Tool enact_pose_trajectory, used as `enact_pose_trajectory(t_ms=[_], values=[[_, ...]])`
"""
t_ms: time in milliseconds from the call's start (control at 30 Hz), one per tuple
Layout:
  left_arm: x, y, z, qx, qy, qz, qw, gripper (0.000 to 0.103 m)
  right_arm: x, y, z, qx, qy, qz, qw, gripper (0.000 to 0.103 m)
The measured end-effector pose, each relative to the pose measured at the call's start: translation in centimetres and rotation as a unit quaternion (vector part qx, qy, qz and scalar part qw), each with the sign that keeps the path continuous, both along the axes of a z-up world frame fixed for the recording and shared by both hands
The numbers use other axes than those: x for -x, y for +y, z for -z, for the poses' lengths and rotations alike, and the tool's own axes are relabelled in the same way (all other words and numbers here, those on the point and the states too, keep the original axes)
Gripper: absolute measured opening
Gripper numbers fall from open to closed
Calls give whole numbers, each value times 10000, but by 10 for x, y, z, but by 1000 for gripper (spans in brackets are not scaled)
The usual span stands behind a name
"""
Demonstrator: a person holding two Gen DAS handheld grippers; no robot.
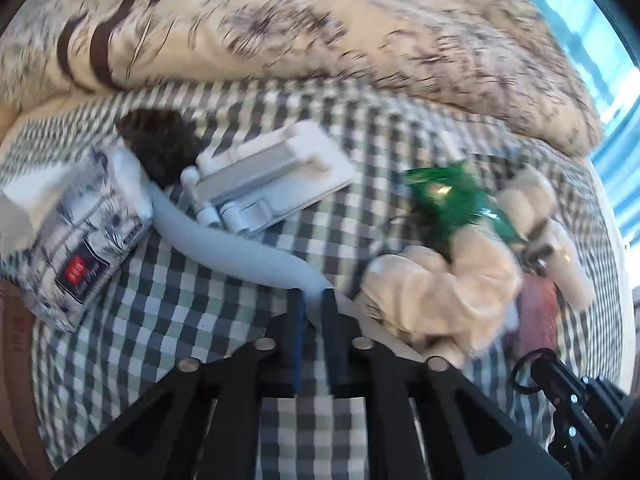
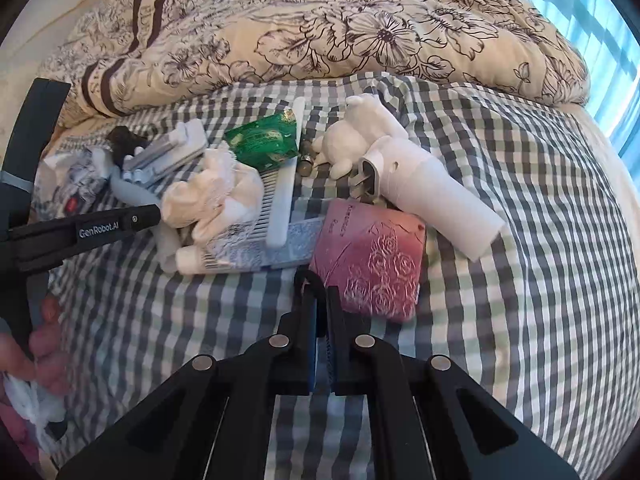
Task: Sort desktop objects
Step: 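Reach back and grasp the black hair tie with the right tool, then grasp the long white plastic tube with the left tool, then drop the white tube into the box with the left tool while the right tool drops the hair tie in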
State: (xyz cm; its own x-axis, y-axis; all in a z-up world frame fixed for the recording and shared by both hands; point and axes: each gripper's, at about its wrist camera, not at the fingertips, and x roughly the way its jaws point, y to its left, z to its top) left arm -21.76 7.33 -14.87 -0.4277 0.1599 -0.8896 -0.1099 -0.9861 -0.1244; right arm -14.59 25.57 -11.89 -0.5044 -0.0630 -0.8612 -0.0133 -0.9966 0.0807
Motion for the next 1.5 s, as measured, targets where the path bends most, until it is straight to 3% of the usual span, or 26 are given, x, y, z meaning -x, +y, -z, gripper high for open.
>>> enact_pose_trajectory(t_ms=[200,433,567,767,867,1033,1200,1333,1500], values=[[-10,-17,-12,-708,-91,-176,9973,6,-15,13,-15,230,161,86,9996,4],[-10,-20,-24,-774,113,-202,9967,6,-23,15,-26,343,266,95,9990,4],[-30,-25,-56,-776,479,-110,9958,6,-29,16,-35,381,338,90,9987,4],[-64,-46,-126,-651,1201,-69,9906,6,-42,0,-62,630,549,-119,9964,4],[-82,-61,-164,-353,1617,-129,9861,6,-51,-15,-79,802,670,-311,9940,4],[-114,-102,-217,-186,2084,-335,9773,6,-67,-56,-115,898,946,-709,9889,4],[-143,-157,-249,-16,2276,-666,9715,6,-81,-120,-152,1327,1167,-1328,9753,4],[-162,-206,-256,181,2220,-970,9700,6,-90,-198,-170,1447,1260,-2048,9598,4],[-171,-255,-238,263,1997,-1196,9722,6,-97,-292,-161,1569,964,-2802,9421,4]])
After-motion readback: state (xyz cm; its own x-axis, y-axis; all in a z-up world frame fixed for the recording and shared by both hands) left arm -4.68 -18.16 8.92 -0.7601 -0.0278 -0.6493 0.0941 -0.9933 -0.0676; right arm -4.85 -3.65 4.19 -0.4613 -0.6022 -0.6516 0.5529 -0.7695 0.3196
